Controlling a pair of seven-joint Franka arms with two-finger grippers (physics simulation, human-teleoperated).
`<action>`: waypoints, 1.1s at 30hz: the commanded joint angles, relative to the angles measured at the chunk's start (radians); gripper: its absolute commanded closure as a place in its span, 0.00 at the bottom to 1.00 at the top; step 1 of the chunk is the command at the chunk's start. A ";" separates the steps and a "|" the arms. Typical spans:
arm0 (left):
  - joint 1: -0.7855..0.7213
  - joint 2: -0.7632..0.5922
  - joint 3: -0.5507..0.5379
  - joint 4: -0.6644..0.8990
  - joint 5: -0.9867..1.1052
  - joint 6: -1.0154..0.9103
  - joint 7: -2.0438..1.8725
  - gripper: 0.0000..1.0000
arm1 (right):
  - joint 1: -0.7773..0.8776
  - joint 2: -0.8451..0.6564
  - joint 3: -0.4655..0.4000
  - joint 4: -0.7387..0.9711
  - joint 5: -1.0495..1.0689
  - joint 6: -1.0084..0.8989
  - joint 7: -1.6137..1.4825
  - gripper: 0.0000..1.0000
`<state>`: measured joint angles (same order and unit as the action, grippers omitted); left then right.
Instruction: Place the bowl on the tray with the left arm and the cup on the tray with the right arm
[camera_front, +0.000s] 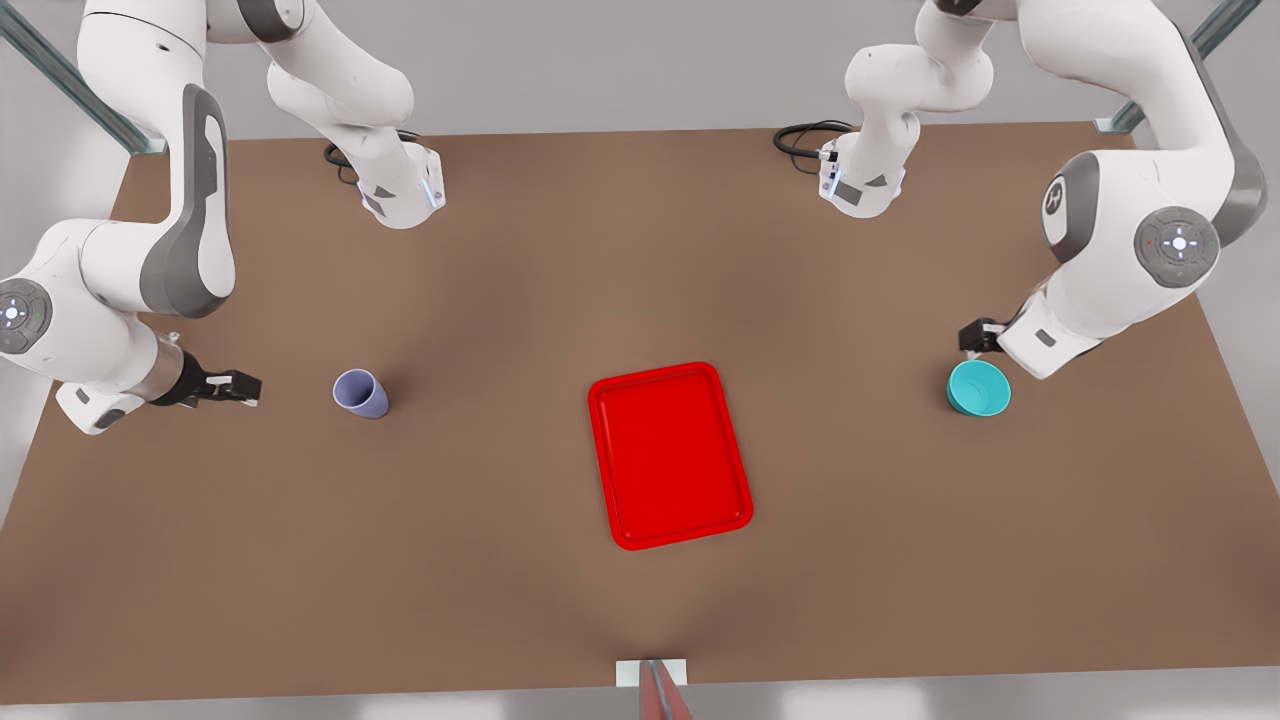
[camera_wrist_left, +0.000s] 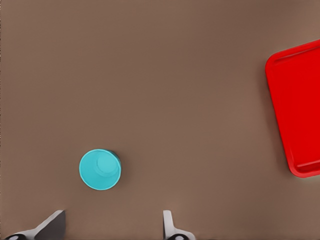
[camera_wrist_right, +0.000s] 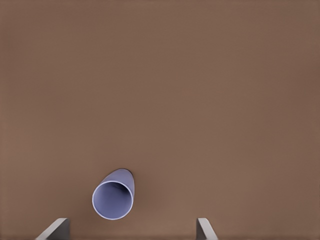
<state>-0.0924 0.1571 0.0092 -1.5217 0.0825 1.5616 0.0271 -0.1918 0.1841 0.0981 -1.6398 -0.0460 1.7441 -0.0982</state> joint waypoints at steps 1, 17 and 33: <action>-0.001 -0.001 0.000 -0.003 0.011 0.003 0.001 0.00 | 0.000 0.000 0.000 0.000 0.000 0.000 0.000 0.00; 0.299 0.288 0.195 -0.581 -0.466 0.687 0.735 0.00 | 0.002 0.000 0.000 0.000 0.000 0.002 0.000 0.00; 0.307 0.331 0.193 -0.569 -0.517 0.723 0.703 0.79 | 0.000 0.001 0.000 0.000 0.000 -0.002 0.000 0.00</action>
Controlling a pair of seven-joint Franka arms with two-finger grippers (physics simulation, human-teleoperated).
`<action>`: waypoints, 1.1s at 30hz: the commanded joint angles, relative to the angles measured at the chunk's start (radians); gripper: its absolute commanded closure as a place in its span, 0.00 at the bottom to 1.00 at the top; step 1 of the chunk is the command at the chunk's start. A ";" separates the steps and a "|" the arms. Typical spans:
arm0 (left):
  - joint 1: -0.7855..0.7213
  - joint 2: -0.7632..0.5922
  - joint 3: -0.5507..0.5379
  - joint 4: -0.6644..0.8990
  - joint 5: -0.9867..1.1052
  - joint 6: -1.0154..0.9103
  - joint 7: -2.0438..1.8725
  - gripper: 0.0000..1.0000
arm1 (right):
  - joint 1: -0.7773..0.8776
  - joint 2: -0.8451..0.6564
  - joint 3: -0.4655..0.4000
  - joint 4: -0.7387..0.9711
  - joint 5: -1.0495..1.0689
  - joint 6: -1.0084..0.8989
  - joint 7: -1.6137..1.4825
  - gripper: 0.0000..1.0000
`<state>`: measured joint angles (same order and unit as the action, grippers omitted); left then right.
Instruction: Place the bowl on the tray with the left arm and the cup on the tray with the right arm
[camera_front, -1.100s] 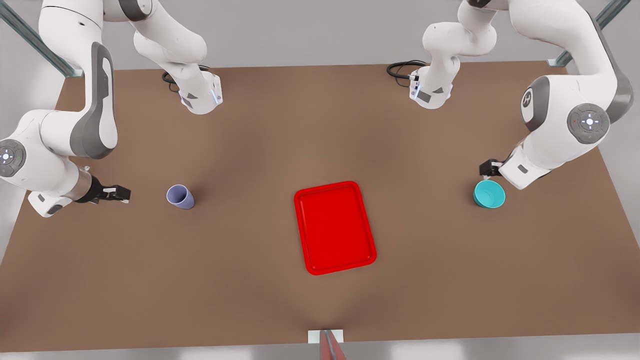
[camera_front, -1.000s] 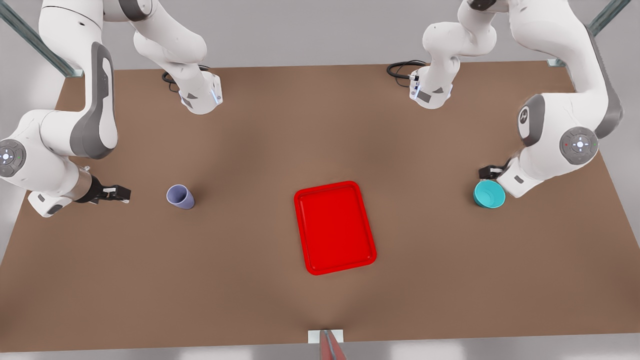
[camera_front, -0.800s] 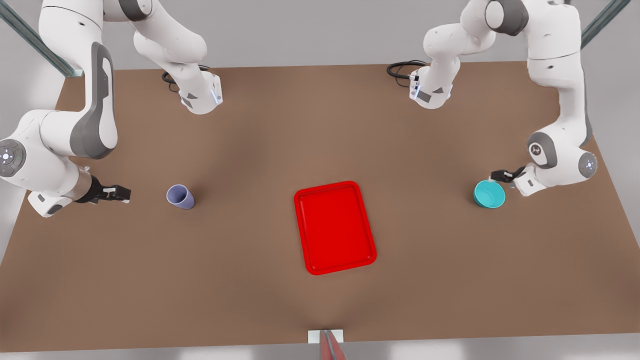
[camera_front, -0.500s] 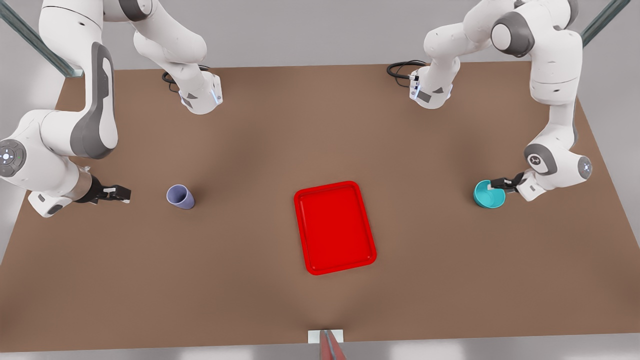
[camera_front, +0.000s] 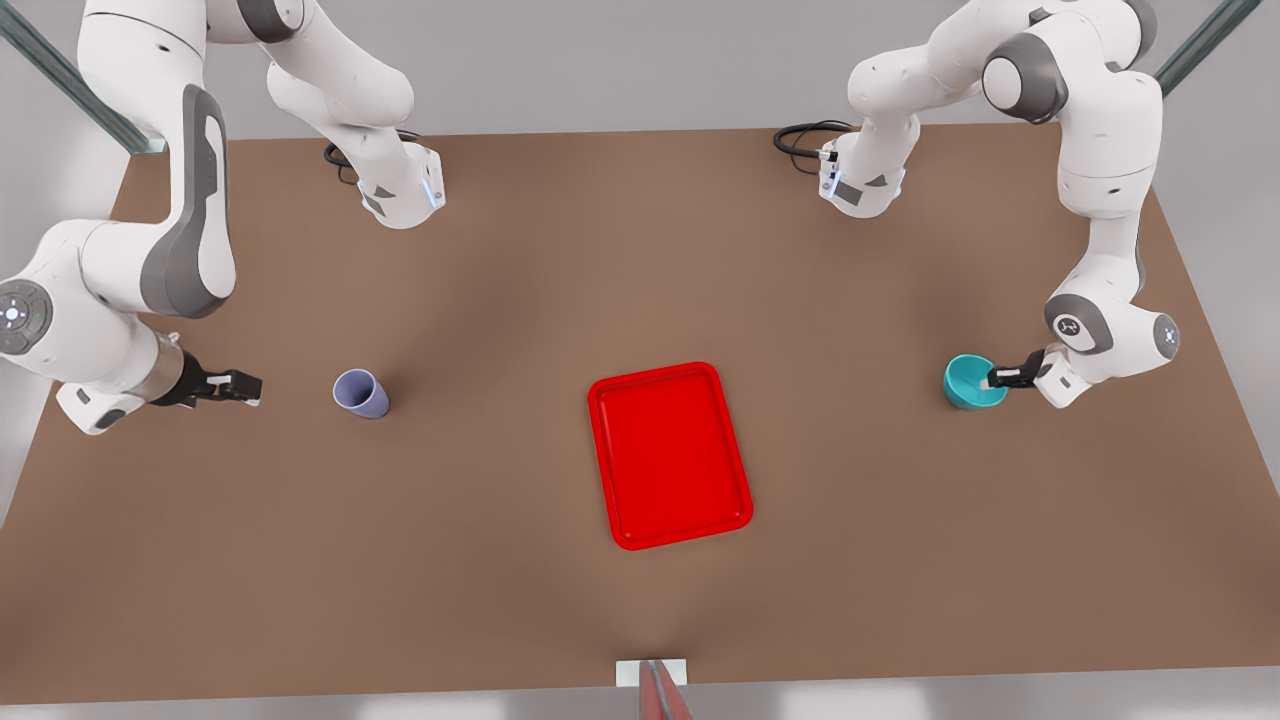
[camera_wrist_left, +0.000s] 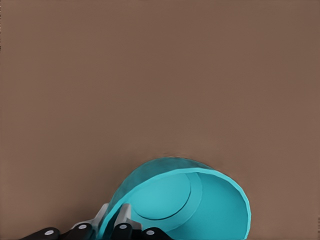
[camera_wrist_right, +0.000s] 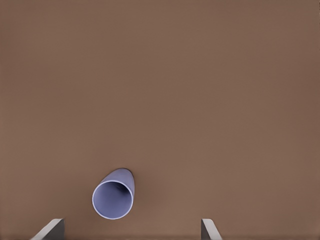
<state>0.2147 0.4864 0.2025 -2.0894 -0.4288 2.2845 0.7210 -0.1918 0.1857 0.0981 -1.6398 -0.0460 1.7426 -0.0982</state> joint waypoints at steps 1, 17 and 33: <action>0.000 0.000 -0.002 0.000 -0.007 -0.002 -0.005 0.79 | 0.000 0.000 0.000 0.000 0.000 0.000 0.000 0.00; -0.768 0.268 -0.052 0.741 -0.001 -0.158 -1.540 0.79 | -0.002 0.000 0.000 0.000 0.000 -0.002 0.000 0.00; -0.696 0.187 0.020 0.741 0.179 -0.287 -1.364 0.00 | -0.003 0.006 0.000 0.000 0.000 -0.005 0.000 0.00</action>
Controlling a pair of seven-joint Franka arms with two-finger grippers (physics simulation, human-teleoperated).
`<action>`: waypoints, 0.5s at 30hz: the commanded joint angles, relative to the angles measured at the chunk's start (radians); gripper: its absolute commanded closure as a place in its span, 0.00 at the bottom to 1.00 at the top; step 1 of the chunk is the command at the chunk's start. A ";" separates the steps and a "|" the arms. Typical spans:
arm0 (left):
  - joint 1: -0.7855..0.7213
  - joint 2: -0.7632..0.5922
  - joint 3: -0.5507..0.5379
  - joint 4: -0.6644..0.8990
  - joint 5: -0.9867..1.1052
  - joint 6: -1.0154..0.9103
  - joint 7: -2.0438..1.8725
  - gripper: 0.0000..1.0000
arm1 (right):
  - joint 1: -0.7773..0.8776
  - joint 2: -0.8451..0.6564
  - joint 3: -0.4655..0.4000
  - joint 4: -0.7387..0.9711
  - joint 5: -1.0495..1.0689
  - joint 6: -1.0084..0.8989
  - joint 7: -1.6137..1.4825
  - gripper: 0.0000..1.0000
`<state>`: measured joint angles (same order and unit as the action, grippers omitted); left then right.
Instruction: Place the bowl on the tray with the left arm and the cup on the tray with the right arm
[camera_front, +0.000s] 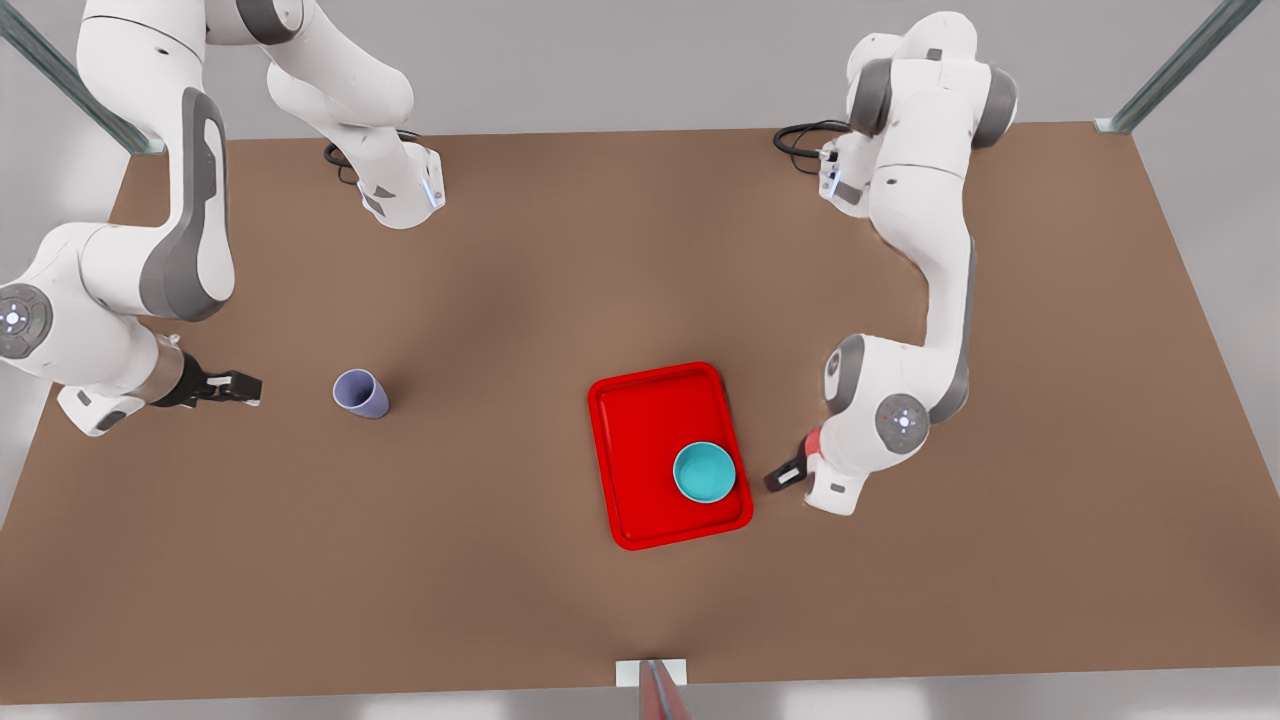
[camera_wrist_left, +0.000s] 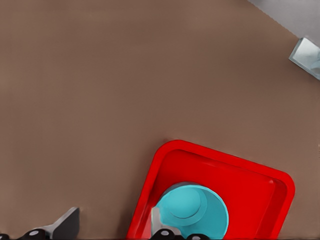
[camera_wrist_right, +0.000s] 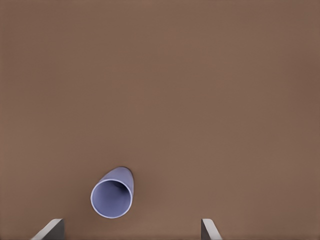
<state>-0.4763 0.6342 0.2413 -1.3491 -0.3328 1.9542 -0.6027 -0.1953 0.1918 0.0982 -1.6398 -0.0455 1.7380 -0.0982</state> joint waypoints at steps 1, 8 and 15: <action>-0.001 -0.033 0.012 -0.001 0.135 -0.043 0.050 0.00 | -0.001 0.000 0.000 0.000 0.001 0.000 0.002 0.00; 0.240 -0.403 -0.146 -0.131 0.371 -0.429 0.796 0.00 | -0.004 0.130 -0.006 0.006 0.019 0.109 -0.008 0.00; 0.232 -0.403 -0.140 -0.119 0.362 -0.436 0.793 0.00 | -0.052 0.229 -0.009 -0.096 0.015 0.215 -0.008 0.00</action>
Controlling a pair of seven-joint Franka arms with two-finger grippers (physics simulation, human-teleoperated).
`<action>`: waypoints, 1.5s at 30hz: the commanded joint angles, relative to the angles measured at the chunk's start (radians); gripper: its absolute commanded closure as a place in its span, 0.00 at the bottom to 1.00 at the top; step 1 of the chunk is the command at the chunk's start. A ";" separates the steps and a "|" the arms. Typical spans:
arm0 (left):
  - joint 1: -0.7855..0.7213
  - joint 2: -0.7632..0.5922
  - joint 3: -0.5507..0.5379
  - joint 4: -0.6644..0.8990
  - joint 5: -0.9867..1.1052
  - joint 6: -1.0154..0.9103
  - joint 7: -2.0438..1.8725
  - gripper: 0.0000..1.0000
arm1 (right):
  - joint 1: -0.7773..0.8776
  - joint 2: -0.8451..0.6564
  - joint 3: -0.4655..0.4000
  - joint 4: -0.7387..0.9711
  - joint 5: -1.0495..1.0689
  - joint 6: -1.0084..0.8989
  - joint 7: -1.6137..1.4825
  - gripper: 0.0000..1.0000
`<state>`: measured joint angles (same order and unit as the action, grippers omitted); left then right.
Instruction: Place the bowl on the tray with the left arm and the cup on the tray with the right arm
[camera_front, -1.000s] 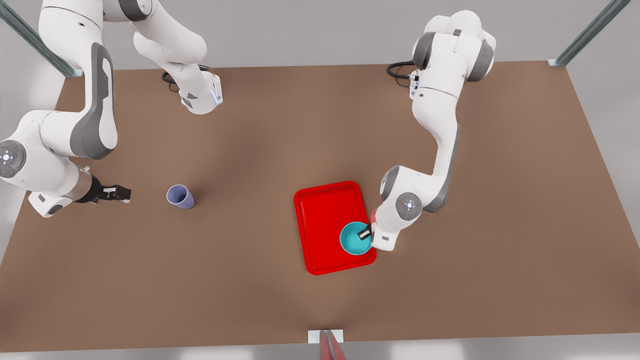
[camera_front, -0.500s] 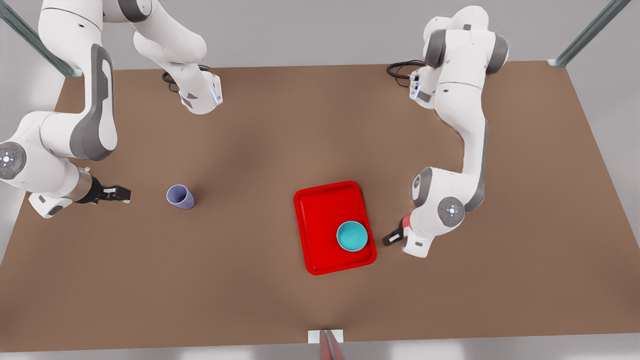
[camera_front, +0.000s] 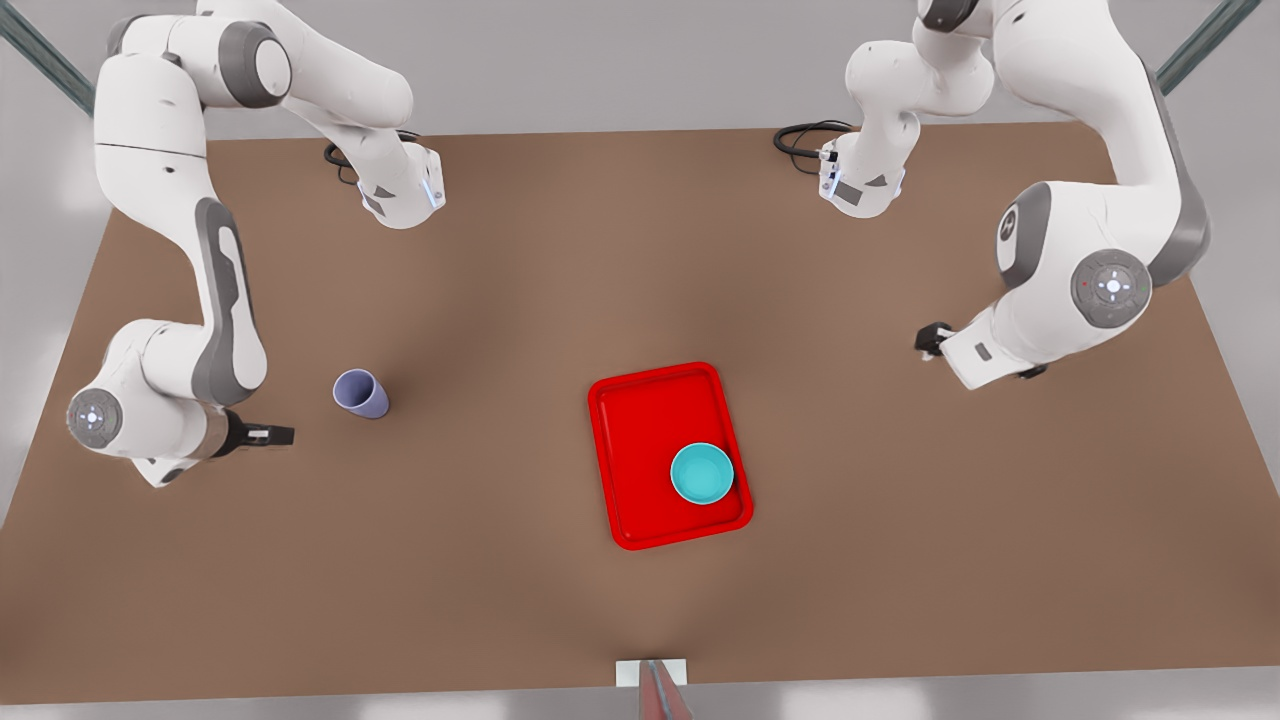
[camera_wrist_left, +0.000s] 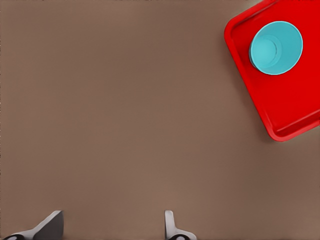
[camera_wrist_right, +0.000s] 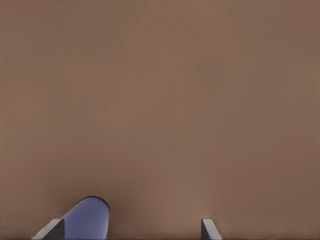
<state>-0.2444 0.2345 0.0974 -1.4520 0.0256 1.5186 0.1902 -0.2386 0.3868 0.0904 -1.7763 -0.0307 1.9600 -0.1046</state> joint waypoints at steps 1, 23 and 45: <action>-0.001 -0.003 -0.002 0.002 0.000 -0.001 0.000 0.00 | 0.001 -0.022 0.003 -0.032 0.000 0.016 0.000 0.00; -0.003 -0.014 -0.094 -0.001 0.053 0.022 -0.081 0.00 | 0.002 -0.126 0.074 -0.279 0.011 0.004 0.011 0.00; 0.010 -0.018 -0.085 0.013 0.054 0.005 -0.078 0.00 | 0.001 -0.028 0.071 -0.296 0.009 0.092 0.045 0.79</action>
<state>-0.2336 0.2164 0.0190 -1.4376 0.0790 1.5234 0.1141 -0.2378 0.3590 0.1611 -2.0716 -0.0215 2.0524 -0.0598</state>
